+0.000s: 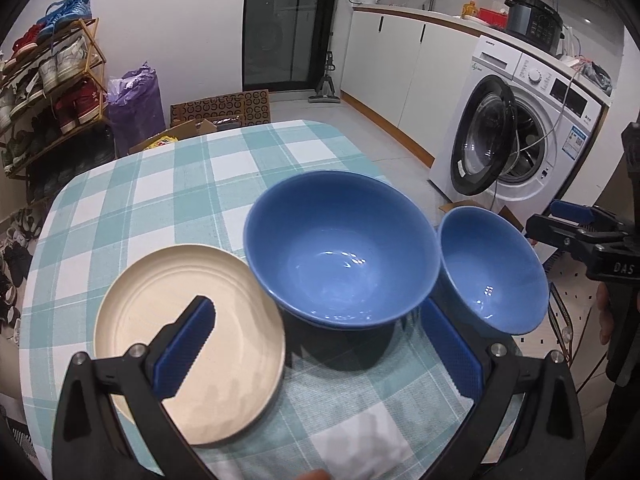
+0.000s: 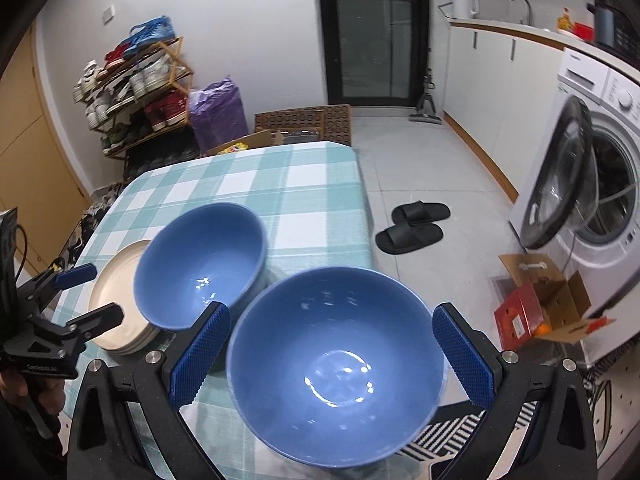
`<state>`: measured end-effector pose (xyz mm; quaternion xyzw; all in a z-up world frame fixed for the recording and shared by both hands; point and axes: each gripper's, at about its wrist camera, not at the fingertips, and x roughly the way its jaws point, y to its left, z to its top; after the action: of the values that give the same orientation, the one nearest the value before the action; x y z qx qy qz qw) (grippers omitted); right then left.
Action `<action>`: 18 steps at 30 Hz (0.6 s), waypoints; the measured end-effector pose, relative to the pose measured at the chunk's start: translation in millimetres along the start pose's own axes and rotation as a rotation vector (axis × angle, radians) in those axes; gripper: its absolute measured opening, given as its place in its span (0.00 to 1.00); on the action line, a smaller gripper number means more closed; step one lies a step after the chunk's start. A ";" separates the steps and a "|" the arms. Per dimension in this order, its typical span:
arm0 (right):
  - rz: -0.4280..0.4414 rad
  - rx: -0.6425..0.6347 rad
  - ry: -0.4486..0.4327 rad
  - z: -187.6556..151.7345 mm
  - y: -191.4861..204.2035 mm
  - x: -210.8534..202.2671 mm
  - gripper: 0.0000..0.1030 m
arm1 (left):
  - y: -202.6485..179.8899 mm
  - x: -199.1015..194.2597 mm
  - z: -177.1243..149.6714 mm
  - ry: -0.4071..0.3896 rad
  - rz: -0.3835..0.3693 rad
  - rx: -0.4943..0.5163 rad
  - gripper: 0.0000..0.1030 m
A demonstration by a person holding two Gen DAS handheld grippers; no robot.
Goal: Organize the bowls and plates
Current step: 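Withdraw both tools up from the placed blue bowls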
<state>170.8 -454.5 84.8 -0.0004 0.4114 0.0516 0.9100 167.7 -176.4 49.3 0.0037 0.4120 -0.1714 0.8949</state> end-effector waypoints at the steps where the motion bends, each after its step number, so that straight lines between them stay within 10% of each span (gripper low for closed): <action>1: -0.002 0.011 0.001 -2.2 -4.5 -0.7 1.00 | -2.4 -0.6 -1.3 -0.005 -0.006 -0.001 1.00; 18: -0.033 0.081 0.032 -43.2 -42.8 -0.5 1.00 | -42.2 0.4 -20.7 0.010 -0.109 -0.011 1.00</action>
<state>142.2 -498.9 54.8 0.0288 0.4278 0.0200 0.9032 139.6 -213.2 41.0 -0.0226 0.4169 -0.2176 0.8822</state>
